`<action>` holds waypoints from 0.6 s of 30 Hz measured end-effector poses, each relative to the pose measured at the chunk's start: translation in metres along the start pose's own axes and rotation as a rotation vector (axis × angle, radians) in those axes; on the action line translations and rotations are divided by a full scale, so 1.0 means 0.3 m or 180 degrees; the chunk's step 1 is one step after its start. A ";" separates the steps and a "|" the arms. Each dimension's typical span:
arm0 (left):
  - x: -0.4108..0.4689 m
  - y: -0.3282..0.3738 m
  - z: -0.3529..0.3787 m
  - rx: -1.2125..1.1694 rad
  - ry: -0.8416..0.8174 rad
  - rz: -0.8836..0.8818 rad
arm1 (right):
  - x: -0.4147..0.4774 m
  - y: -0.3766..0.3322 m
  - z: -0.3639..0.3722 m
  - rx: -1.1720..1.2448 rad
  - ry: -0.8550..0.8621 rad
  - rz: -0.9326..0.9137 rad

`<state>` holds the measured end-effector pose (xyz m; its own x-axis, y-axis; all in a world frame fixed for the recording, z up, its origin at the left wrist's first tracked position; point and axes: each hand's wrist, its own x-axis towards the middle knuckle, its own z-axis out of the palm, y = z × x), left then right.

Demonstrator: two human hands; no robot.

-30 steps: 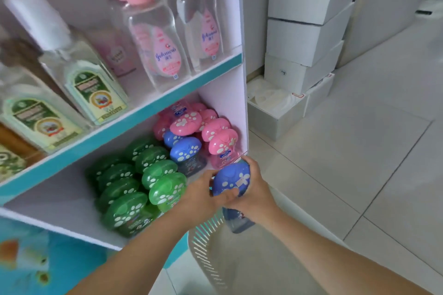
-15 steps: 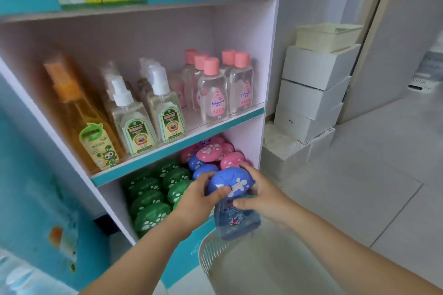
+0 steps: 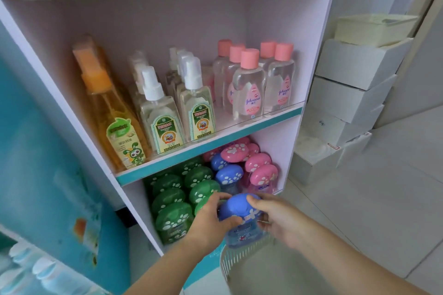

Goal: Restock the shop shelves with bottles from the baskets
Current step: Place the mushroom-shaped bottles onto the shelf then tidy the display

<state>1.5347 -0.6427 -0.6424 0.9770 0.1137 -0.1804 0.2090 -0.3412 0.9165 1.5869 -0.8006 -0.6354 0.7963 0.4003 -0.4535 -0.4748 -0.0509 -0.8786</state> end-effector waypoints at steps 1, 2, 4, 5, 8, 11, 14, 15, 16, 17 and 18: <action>0.011 -0.013 0.005 0.0087 -0.0018 0.0013 | 0.011 0.007 -0.004 0.0078 0.0017 0.0086; 0.024 -0.024 0.010 0.0154 -0.0031 0.0019 | 0.022 0.011 -0.009 0.0135 0.0035 0.0158; 0.052 -0.033 0.021 0.0211 -0.0033 0.0012 | 0.047 0.010 -0.021 0.0193 0.0040 0.0240; 0.067 -0.036 0.024 0.0232 -0.0018 0.0012 | 0.061 0.008 -0.025 0.0207 0.0051 0.0251; 0.126 -0.034 0.026 0.0341 0.0077 0.0055 | 0.108 -0.009 -0.034 0.0167 0.0153 0.0174; 0.203 -0.034 0.020 0.0570 0.0115 0.0109 | 0.167 -0.030 -0.042 0.0469 0.0228 -0.0016; 0.273 -0.041 0.015 0.0770 0.0182 0.0127 | 0.227 -0.047 -0.061 0.0921 0.0336 -0.0046; 0.291 -0.046 0.013 0.0850 0.0209 0.0134 | 0.248 -0.047 -0.067 0.1026 0.0354 -0.0033; 0.308 -0.052 0.013 0.0937 0.0231 0.0138 | 0.267 -0.048 -0.072 0.1145 0.0380 -0.0012; 0.322 -0.059 0.014 0.1004 0.0246 0.0133 | 0.289 -0.044 -0.078 0.1224 0.0408 0.0021; 0.335 -0.066 0.016 0.1039 0.0260 0.0131 | 0.305 -0.041 -0.080 0.1289 0.0438 0.0038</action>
<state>1.6289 -0.6290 -0.6804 0.9810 0.1634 -0.1043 0.1848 -0.6264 0.7572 1.6745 -0.7854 -0.6696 0.8195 0.2746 -0.5031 -0.5712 0.3196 -0.7560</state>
